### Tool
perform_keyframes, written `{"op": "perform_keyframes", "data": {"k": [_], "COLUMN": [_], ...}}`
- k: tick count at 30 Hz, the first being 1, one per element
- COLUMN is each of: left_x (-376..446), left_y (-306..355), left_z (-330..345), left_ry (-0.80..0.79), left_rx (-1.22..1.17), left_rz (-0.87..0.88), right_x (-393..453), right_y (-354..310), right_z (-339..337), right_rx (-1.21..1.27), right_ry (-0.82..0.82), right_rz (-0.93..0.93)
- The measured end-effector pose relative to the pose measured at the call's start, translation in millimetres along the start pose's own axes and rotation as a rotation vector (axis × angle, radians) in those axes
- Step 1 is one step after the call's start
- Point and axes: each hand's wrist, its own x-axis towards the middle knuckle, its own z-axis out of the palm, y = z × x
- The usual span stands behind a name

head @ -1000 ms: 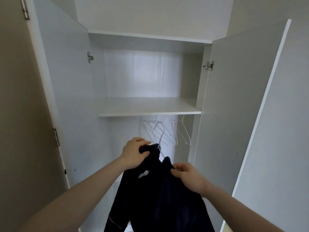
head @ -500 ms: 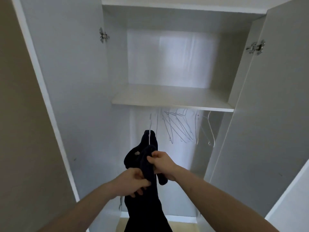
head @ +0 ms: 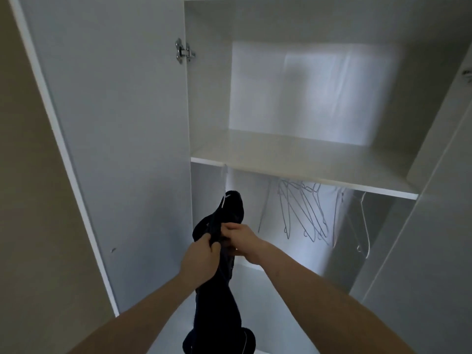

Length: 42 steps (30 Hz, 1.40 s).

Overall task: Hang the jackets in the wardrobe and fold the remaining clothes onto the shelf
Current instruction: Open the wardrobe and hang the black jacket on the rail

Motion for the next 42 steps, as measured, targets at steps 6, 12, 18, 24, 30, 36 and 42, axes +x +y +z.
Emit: {"op": "perform_keyframes", "data": {"k": [6, 12, 18, 24, 30, 36, 42], "left_x": [75.6, 128.4, 187.0, 248.4, 309.5, 353.5, 366.2], "left_y": [-16.3, -63.4, -69.8, -58.6, -42.2, -29.1, -57.4], "left_z": [19.7, 52.7, 72.0, 91.0, 118.0, 145.5, 176.4], "left_ry": [0.002, -0.062, -0.03, -0.008, 0.02, -0.016, -0.269], "left_rx": [-0.108, -0.026, -0.043, -0.036, -0.093, -0.071, 0.122], "left_rz": [-0.093, -0.032, 0.023, 0.058, 0.057, 0.014, -0.021], "right_x": [33.2, 77.3, 122.8, 170.6, 201.3, 211.7, 207.2], "right_y": [6.1, 31.1, 33.7, 39.4, 50.7, 70.8, 87.2], "right_z": [-69.7, -130.9, -160.6, -169.2, -179.5, -191.5, -200.7], "right_rx": [-0.274, -0.241, -0.202, -0.256, -0.257, -0.168, 0.01], "right_ry": [0.028, 0.071, 0.131, 0.216, 0.251, 0.281, 0.285], "right_rz": [0.041, 0.105, 0.154, 0.173, 0.153, 0.175, 0.244]}}
